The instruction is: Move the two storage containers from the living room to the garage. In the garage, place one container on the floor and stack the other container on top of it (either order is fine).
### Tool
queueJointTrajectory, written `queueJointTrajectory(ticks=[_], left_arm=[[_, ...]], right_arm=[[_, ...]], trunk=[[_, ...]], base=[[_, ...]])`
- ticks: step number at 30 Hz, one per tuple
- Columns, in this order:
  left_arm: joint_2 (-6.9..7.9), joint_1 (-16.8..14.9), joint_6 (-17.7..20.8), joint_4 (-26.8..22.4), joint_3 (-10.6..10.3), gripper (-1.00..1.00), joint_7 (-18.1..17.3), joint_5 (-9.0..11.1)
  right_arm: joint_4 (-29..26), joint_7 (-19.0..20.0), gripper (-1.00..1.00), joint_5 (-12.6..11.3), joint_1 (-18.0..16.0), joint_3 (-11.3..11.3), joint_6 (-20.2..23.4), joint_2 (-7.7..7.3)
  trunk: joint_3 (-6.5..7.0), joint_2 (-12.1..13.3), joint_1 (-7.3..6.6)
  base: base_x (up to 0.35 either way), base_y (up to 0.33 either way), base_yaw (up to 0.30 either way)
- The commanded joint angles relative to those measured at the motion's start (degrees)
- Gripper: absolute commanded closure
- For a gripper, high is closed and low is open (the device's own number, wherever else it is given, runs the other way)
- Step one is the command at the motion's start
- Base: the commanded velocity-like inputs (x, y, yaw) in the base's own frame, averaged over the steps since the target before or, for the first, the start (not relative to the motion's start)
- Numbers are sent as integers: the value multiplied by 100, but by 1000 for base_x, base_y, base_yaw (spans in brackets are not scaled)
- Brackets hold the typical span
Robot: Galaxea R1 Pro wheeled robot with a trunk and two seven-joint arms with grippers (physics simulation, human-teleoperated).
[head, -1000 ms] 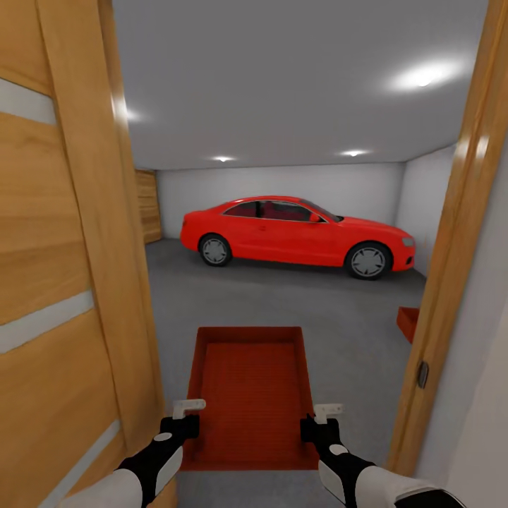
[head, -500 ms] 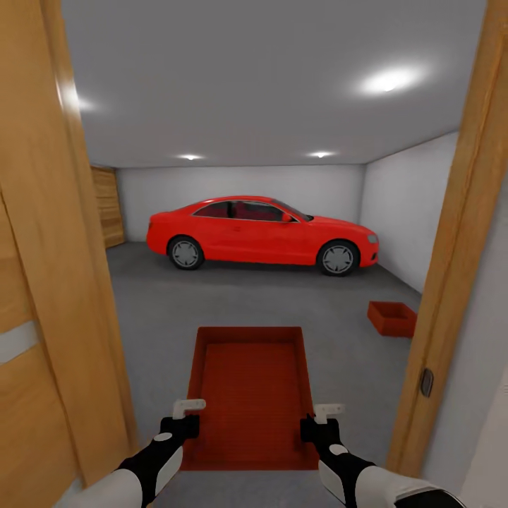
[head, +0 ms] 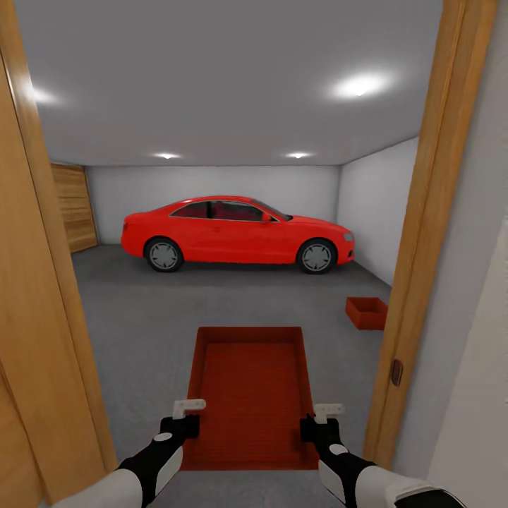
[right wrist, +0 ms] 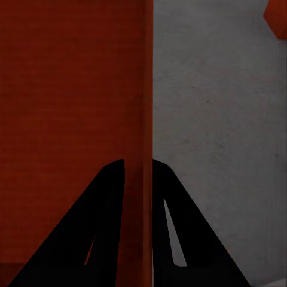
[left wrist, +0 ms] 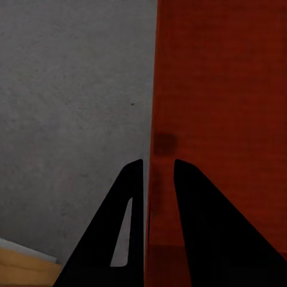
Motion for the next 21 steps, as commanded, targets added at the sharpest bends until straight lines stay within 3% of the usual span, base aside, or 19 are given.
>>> queueJointTrajectory(ticks=[1, 4, 9, 10, 16, 21], left_arm=[[570, -11, -19, -9, 270, 100, 69, 250], [566, -13, -46, -9, 269, 100, 70, 251], [565, -13, -411, 21, 263, 100, 70, 249], [34, -7, -105, 35, -54, 100, 58, 111], [68, -7, -105, 35, -119, 100, -3, 173], [93, -6, -106, 25, -103, 100, -23, 159]], right_arm=[[19, -9, 100, -113, -5, -109, -42, -9], [18, -9, 100, -113, -5, -109, -42, -8], [17, -9, 100, -113, -5, -109, -42, -5], [-8, -47, 100, -112, -5, 104, -49, 23], [-1, -53, 100, -16, -5, 79, -44, 23], [-3, -53, 100, -266, -5, 244, -42, 14]], trunk=[[-8, -6, 1], [-8, -6, 1], [-8, -6, 1], [-9, -6, 1], [-9, -6, 1], [-9, -6, 1]], base=[[0, 0, -8], [0, 0, -4], [0, 0, 0], [0, 0, 0], [3, 0, 0], [113, 0, 0]])
